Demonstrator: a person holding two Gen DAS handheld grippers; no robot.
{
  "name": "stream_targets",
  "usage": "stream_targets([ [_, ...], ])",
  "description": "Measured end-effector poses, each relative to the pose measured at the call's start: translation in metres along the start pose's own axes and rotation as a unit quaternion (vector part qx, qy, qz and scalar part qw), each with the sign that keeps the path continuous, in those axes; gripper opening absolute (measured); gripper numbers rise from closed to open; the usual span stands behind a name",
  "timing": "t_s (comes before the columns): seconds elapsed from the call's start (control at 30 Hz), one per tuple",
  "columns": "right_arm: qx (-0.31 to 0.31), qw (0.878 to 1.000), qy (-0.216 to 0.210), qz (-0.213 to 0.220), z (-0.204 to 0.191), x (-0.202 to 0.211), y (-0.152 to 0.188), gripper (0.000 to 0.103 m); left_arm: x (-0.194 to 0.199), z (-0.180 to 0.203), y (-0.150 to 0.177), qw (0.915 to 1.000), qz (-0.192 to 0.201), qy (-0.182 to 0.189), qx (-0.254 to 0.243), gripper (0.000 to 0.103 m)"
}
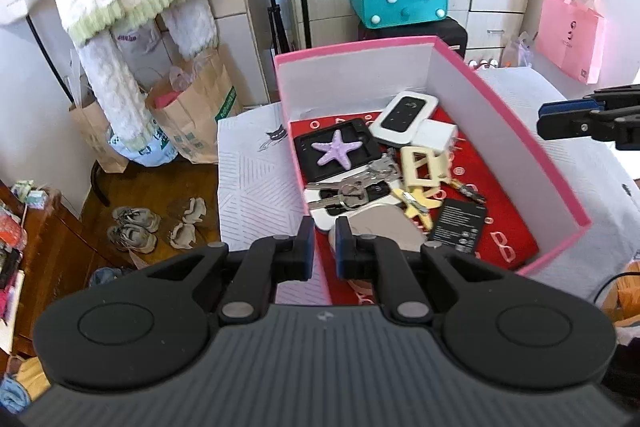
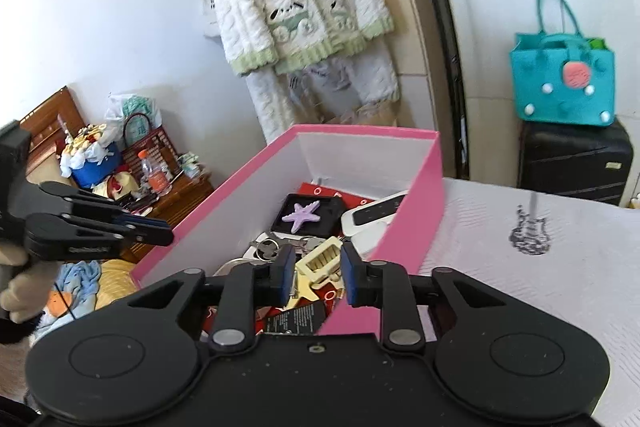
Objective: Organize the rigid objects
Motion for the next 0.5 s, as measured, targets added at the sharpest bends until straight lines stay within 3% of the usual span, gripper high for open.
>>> stream_targets([
  [0.2, 0.006, 0.999, 0.012, 0.046, -0.008, 0.027, -0.004, 0.042, 0.03, 0.034, -0.009, 0.999, 0.023, 0.008, -0.038, 0.012],
  [0.4, 0.022, 0.998, 0.023, 0.059, -0.021, 0.05, -0.005, 0.054, 0.049, 0.066, -0.008, 0.9977, 0.051, 0.032, -0.031, 0.012],
  [0.5, 0.028, 0.997, 0.049, 0.051, -0.025, 0.058, -0.002, 0.076, 0.059, 0.077, -0.003, 0.9971, 0.063, 0.037, -0.021, 0.018],
])
Point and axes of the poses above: each gripper's, at about its wrist camera, not at the fingertips, and x roughly against the way its jaws point, z to its right, y to its underside, the point moved 2 cm from there along -x, roughly the way its jaws point, and after that the axes turned 2 degrees about x, right-handed, at the moved point
